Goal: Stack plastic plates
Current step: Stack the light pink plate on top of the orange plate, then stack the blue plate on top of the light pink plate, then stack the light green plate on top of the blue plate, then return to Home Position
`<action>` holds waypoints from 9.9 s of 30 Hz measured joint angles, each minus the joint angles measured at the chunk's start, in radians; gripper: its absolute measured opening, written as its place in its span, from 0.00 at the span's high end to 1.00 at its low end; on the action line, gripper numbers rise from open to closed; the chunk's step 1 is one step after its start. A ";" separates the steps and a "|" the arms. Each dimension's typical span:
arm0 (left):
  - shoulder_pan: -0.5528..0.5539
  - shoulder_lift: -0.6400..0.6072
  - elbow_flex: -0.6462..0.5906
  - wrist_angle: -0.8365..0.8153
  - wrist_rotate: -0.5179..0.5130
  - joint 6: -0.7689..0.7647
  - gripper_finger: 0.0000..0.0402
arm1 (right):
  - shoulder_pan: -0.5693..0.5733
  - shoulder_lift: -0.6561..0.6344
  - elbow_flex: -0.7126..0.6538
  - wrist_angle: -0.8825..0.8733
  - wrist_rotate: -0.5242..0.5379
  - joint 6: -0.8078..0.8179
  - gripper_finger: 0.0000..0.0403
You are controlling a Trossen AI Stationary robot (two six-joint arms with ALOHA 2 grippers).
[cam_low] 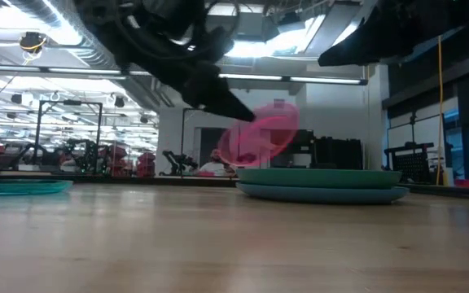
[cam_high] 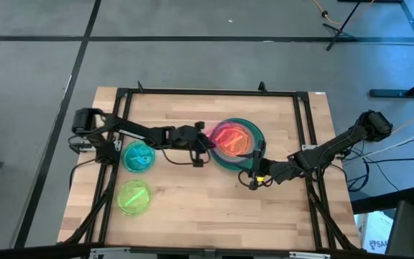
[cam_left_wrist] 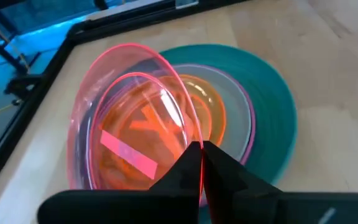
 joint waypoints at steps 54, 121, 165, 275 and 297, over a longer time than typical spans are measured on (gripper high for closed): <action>-0.289 -0.140 0.234 -0.967 -0.184 -0.419 0.70 | 0.000 0.000 0.000 -0.017 -0.027 0.012 0.61; -0.397 -0.120 0.096 -0.738 -0.428 -0.158 1.00 | 0.000 0.000 0.000 0.105 -0.027 0.018 0.61; -0.294 0.081 0.096 -0.141 -0.443 0.180 0.71 | 0.000 0.000 0.000 0.253 -0.072 -0.171 0.61; 0.040 0.255 0.320 -0.416 0.020 0.406 1.00 | 0.000 0.000 0.000 0.208 -0.066 -0.101 0.61; 0.008 -0.095 0.163 -0.485 0.021 0.136 0.75 | -0.048 -0.001 0.000 0.198 -0.054 -0.142 0.46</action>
